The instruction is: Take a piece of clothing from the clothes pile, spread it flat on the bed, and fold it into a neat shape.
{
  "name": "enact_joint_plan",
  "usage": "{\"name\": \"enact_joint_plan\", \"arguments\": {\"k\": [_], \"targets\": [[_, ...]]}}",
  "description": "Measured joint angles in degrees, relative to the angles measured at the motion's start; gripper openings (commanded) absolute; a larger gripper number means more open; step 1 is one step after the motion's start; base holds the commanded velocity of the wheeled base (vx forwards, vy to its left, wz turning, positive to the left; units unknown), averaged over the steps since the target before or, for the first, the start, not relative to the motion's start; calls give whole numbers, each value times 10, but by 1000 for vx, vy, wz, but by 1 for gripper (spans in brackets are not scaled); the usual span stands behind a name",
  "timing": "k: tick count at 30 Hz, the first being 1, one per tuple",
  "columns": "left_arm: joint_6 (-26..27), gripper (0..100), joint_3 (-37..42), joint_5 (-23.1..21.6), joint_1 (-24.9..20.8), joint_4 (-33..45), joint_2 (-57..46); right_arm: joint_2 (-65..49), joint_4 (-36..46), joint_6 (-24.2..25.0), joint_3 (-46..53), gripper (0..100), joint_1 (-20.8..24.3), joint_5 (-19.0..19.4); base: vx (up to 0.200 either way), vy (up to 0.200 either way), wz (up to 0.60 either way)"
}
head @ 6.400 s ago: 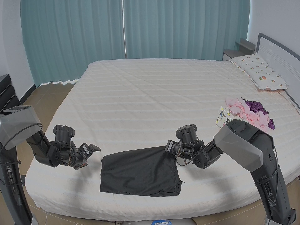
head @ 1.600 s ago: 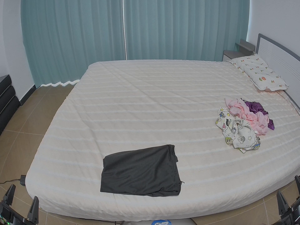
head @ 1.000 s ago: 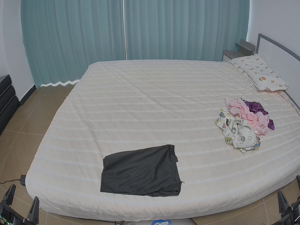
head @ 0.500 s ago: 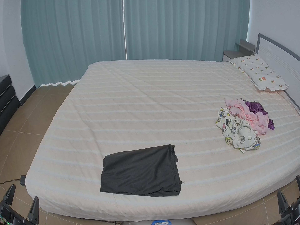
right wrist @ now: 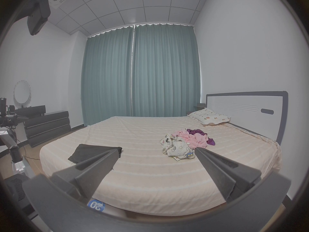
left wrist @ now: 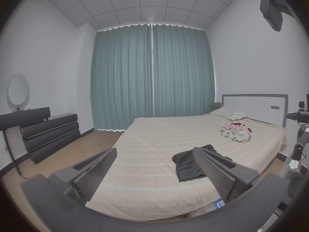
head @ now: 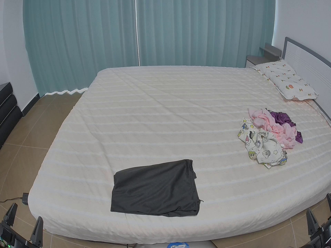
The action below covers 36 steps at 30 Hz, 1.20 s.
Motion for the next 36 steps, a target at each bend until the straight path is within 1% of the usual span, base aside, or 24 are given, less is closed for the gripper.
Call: {"name": "enact_joint_plan", "arguments": {"k": [11, 17, 36], "targets": [[-1, 100, 0, 1, 0, 0, 0, 0, 0, 2, 0, 100, 0, -1, 0, 0, 0], [-10, 100, 0, 2, 0, -1, 1, 0, 0, 2, 0, 100, -1, -3, 0, 0, 0], [-8, 100, 0, 2, 0, 0, 1, 0, 0, 5, 0, 100, -1, -4, 0, 0, 0]]}}
